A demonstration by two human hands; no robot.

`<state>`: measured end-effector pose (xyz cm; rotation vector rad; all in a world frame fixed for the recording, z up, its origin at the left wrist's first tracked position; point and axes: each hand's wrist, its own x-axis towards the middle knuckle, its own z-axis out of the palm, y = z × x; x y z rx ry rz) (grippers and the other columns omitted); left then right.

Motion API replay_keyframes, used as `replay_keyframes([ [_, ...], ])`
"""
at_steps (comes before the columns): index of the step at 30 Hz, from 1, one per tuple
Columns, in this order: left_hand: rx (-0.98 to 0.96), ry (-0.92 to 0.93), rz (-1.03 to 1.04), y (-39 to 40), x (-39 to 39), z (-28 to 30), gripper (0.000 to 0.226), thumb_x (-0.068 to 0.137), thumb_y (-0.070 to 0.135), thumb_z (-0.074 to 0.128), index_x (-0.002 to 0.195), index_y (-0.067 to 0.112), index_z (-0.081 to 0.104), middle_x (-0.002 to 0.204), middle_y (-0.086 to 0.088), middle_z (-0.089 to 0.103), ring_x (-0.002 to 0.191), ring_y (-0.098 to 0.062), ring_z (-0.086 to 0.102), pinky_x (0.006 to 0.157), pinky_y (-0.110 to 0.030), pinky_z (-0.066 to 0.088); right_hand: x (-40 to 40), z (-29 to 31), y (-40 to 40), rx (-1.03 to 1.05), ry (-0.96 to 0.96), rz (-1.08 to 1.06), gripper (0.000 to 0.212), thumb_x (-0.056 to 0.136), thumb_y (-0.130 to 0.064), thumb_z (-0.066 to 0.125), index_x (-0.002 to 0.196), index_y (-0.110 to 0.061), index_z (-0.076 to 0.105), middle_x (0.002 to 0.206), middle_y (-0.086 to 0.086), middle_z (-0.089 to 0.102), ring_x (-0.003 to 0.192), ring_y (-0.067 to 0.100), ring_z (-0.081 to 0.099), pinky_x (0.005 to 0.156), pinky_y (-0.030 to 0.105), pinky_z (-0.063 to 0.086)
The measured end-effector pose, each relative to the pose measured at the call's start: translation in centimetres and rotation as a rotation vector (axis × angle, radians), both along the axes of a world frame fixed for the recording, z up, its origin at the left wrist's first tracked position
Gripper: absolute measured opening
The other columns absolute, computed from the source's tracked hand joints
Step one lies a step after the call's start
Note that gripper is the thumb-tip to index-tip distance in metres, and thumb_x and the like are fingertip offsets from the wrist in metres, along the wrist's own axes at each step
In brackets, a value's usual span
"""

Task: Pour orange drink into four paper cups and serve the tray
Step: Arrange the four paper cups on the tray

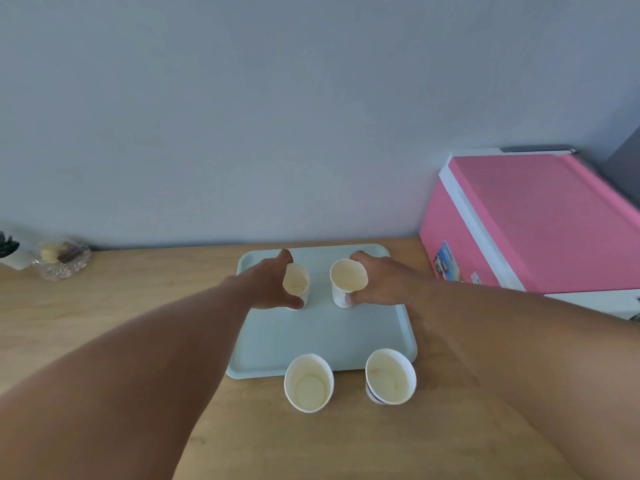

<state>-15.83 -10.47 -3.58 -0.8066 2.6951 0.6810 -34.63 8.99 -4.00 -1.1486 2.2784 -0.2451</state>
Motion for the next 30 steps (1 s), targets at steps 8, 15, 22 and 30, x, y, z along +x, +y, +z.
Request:
replay_keyframes([
  [8,0.026,0.027,0.034,0.2,-0.6,-0.8,0.099,0.065,0.058,0.085,0.141,0.023,0.032,0.134,-0.004,0.056,0.113,-0.027,0.056,0.097,-0.046,0.050,0.9,0.3,0.2,-0.012,-0.071,-0.014,0.100,0.063,-0.070,0.076,0.148,-0.048,0.029,0.127,-0.007,0.064,0.114,0.024,0.063,0.097,0.044,0.055],
  [15,0.046,0.100,0.080,0.2,0.9,-0.4,0.125,0.062,0.051,0.092,0.155,0.013,0.018,0.140,-0.011,0.054,0.130,-0.032,0.053,0.103,-0.042,0.044,-0.1,-0.6,2.4,0.016,-0.019,-0.030,0.137,0.061,-0.078,0.074,0.164,-0.038,-0.009,0.106,0.000,0.070,0.102,0.024,0.068,0.091,0.043,0.057],
  [22,-0.040,0.013,0.163,0.8,5.5,0.0,0.112,0.072,0.045,0.085,0.156,0.016,0.017,0.142,-0.008,0.054,0.127,-0.029,0.054,0.102,-0.042,0.046,-2.2,-0.9,6.6,0.070,-0.042,0.021,0.114,0.067,-0.052,0.080,0.160,-0.025,0.020,0.133,-0.003,0.065,0.115,0.019,0.065,0.099,0.039,0.055],
  [30,-0.019,-0.100,0.135,2.6,9.1,-0.2,0.083,0.068,0.042,0.086,0.135,0.024,0.041,0.118,0.004,0.058,0.103,-0.021,0.059,0.094,-0.044,0.053,-0.8,0.3,10.1,0.262,-0.003,0.119,0.111,0.074,-0.045,0.088,0.164,-0.027,0.027,0.154,0.000,0.055,0.132,0.022,0.057,0.108,0.034,0.048],
])
